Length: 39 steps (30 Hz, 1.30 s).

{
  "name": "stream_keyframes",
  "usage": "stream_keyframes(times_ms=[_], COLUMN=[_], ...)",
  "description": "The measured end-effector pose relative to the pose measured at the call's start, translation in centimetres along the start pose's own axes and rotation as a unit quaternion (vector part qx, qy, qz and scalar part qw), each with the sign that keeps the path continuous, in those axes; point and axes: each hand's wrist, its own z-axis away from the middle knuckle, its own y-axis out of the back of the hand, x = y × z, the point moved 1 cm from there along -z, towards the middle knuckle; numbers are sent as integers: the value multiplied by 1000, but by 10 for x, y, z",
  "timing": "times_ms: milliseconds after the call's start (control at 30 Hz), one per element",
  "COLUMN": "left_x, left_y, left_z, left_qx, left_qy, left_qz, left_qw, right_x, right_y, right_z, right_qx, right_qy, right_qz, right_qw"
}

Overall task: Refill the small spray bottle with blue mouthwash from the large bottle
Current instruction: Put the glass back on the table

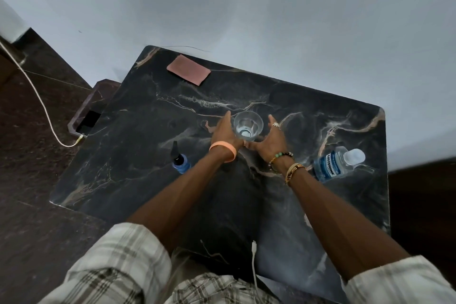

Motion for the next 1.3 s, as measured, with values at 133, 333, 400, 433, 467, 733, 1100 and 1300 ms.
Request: stream_keyframes(times_ms=[133,333,400,433,467,733,1100,1300], left_x=[6,-1,-4,-4,-4,-7,-7,13], left_y=[1,0,-1,-1,-1,5,6,6], left_z=[-17,-9,-4,-1,0,-6,-7,-29], left_qx=[-22,48,59,62,65,1,-10,-24], left_qy=[-40,-108,-133,-141,-146,-68,-83,-78], left_qz=[-42,28,49,55,60,111,112,78], left_qw=[998,993,988,987,985,992,990,994], right_x=[-7,-9,-6,-6,-7,-11,-8,-15], right_y=[-4,-5,-4,-4,-4,3,0,12], right_z=[-7,2,6,7,8,10,13,-9], right_qx=[-23,22,25,26,25,-12,20,30], right_qy=[59,142,157,161,164,130,128,109], right_qz=[-27,-54,-67,-66,-66,-77,-53,-11], right_qw=[998,988,985,984,984,988,990,994])
